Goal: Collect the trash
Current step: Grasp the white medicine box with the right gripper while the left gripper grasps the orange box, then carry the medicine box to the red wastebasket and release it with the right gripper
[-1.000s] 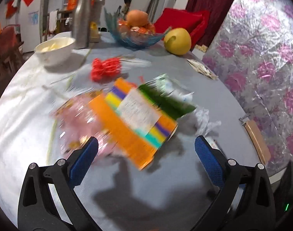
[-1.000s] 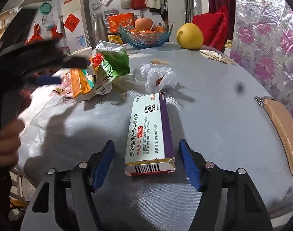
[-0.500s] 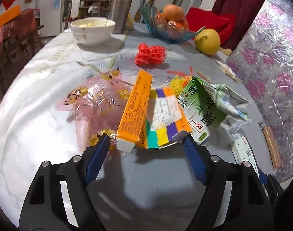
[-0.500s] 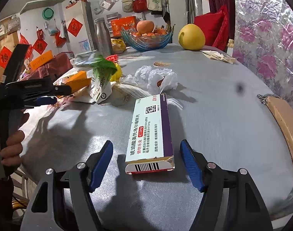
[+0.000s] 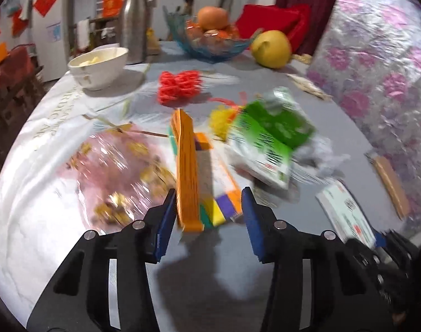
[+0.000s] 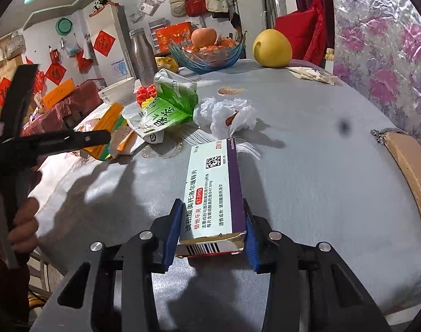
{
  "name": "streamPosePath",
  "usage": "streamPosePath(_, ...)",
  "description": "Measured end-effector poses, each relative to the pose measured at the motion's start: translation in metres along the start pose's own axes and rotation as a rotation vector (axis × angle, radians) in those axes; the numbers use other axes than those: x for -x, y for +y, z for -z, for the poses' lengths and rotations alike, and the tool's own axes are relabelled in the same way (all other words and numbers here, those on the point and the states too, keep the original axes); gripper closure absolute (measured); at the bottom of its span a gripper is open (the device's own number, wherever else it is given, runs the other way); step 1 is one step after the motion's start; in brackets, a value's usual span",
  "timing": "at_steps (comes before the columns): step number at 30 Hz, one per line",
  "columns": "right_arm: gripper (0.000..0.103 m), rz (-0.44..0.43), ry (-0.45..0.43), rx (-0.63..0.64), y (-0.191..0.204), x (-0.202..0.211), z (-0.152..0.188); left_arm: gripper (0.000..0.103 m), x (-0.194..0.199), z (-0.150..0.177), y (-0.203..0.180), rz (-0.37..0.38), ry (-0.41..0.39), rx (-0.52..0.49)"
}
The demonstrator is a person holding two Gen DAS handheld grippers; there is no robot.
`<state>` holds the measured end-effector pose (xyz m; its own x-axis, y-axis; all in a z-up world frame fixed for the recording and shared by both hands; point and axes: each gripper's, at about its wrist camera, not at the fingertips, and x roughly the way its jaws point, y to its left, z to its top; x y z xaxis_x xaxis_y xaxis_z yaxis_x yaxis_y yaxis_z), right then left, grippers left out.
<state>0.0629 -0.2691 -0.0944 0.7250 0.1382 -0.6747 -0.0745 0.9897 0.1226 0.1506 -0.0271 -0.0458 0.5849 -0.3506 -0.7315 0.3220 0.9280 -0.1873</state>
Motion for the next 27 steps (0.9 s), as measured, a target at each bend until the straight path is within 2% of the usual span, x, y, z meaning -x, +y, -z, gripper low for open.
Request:
streamPosePath(3,0.059,0.006,-0.001,0.010,0.003,0.001,0.000,0.049,0.005,0.005,-0.014,-0.015,-0.019,-0.061)
streamPosePath(5,0.059,0.006,0.001,0.010,0.003,0.000,-0.001,0.032,0.001,0.003,-0.021,-0.074,-0.035,-0.092)
streamPosePath(7,0.059,0.001,0.004,0.009,0.003,-0.003,-0.003,0.027,-0.006,-0.005,-0.024,-0.106,-0.046,-0.105)
streamPosePath(12,0.059,-0.003,0.005,-0.008,0.000,-0.007,-0.007,0.027,-0.038,-0.019,-0.010,-0.109,0.063,0.002)
streamPosePath(16,0.061,0.002,0.000,0.000,0.002,-0.007,-0.006,0.027,-0.044,-0.017,-0.021,-0.191,0.073,-0.061)
streamPosePath(17,0.062,0.007,-0.002,0.003,0.002,-0.006,-0.006,0.030,-0.047,-0.016,-0.022,-0.195,0.087,-0.068)
streamPosePath(20,0.063,0.006,-0.019,-0.010,-0.002,0.000,-0.006,0.044,-0.041,-0.014,-0.013,-0.134,0.079,-0.029)
streamPosePath(23,0.063,0.004,-0.052,-0.014,-0.006,0.015,-0.006,0.045,-0.014,-0.009,-0.001,-0.048,0.002,0.017)
streamPosePath(27,0.063,-0.008,-0.105,-0.020,-0.010,0.037,-0.005,0.045,0.030,-0.005,-0.002,0.029,-0.089,-0.001)
